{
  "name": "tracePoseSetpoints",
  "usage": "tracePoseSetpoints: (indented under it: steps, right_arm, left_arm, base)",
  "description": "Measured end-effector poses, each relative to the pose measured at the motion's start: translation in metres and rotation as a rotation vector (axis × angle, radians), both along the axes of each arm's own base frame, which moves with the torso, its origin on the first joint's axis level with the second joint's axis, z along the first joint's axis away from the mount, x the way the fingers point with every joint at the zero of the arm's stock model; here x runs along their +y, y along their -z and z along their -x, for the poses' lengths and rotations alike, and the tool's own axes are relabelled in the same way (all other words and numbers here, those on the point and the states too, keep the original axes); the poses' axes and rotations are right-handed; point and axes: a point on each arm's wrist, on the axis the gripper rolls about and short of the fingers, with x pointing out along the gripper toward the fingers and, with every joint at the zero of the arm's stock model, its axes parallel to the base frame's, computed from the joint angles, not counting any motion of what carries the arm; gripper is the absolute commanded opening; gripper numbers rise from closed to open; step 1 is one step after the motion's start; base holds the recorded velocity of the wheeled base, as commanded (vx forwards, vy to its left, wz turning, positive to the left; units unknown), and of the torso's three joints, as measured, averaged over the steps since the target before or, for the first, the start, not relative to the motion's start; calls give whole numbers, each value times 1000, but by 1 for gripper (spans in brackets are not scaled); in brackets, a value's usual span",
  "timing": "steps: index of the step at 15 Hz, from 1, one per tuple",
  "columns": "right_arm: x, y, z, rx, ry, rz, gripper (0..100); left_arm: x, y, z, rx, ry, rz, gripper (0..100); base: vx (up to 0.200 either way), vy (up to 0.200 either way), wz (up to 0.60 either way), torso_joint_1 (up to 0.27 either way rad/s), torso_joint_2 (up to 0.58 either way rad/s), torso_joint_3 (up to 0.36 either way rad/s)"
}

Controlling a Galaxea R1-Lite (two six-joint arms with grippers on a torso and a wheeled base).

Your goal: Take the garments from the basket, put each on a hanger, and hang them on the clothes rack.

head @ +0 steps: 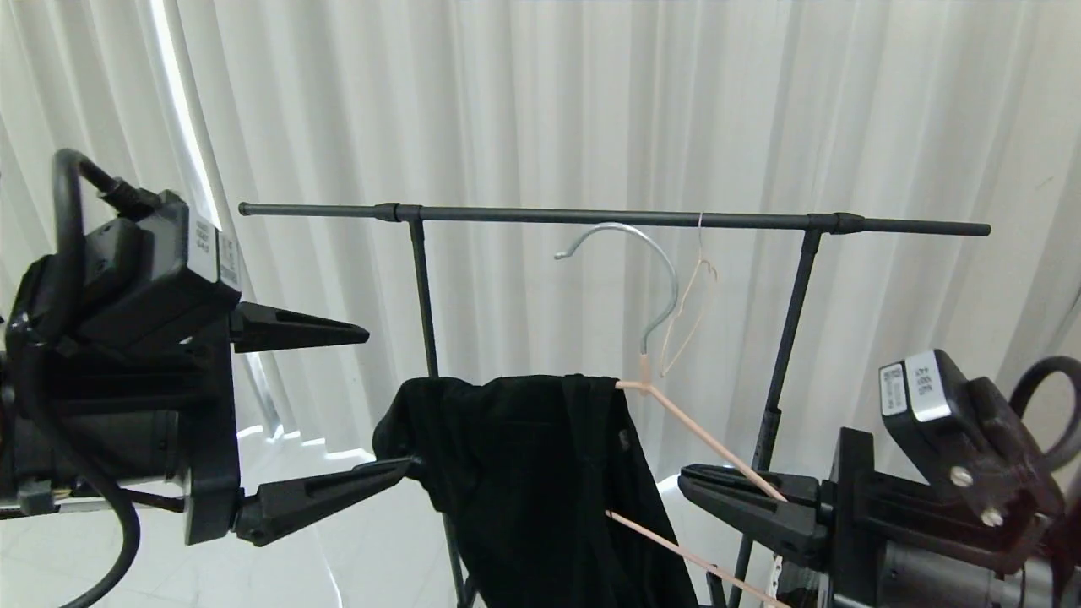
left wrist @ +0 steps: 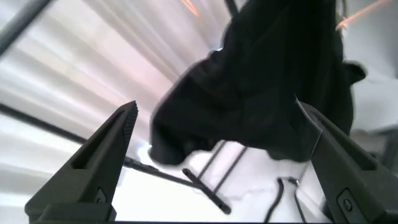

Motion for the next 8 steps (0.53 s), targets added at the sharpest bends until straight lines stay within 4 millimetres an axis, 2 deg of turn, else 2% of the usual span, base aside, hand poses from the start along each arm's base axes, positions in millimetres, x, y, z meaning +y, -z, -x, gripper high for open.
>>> tracePoseSetpoints:
  steps: [3, 8]
  right_arm:
    - [-5, 0, 16, -38, -59, 7, 0]
    - [1, 8, 34, -26, -169, 34, 0]
  left_arm:
    - [-7, 8, 9, 30, 105, 13, 100]
    - [-23, 21, 21, 80, 236, -1, 100]
  base:
    - [0, 0, 0, 0, 0, 0]
    - [0, 0, 0, 0, 0, 0]
